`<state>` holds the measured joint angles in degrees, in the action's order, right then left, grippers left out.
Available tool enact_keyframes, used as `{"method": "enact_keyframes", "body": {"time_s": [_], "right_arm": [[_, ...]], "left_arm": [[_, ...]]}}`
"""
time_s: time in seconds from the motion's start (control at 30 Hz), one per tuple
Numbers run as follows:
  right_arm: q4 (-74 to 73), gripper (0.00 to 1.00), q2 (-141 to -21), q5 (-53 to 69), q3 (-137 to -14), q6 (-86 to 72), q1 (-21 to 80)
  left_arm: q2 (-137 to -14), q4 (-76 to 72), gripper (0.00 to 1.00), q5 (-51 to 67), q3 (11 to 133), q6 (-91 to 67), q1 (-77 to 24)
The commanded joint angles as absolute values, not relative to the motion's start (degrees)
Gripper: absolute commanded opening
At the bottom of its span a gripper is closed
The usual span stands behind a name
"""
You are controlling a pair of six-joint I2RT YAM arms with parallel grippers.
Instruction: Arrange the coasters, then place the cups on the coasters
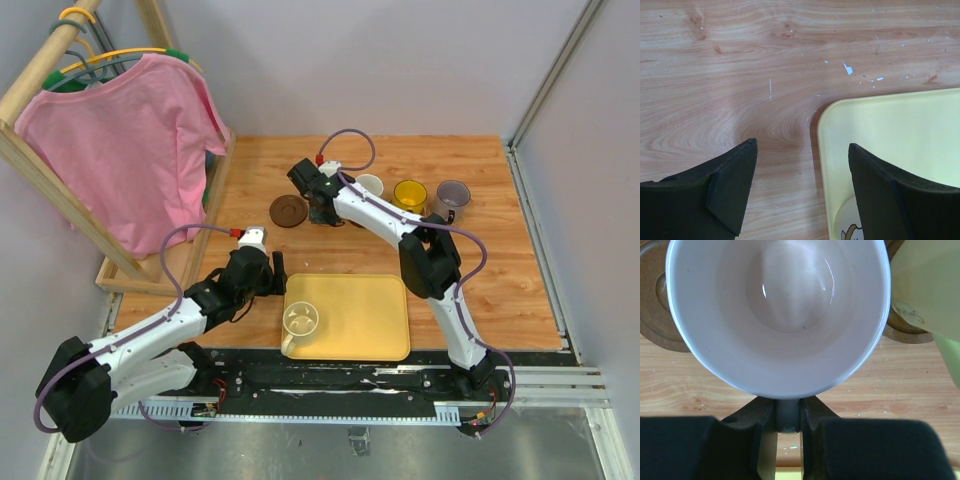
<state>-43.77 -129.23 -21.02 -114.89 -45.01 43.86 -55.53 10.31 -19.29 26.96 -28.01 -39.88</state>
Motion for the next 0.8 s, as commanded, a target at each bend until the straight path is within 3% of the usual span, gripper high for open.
{"method": "enact_keyframes", "body": {"time_s": [0.0,0.77], "right_arm": [[-41.9,0.01,-129.7,-23.0,-115.0,-46.1,42.3],[-41.4,0.01,-130.1,-21.0,-114.0,-46.3,41.9]], "left_arm": [[-56.1,8.3,0.77,-19.1,27.7,-27.3,-39.6],[-56.6,7.9,0.77,-19.1,27.6,-27.3,-39.6]]}}
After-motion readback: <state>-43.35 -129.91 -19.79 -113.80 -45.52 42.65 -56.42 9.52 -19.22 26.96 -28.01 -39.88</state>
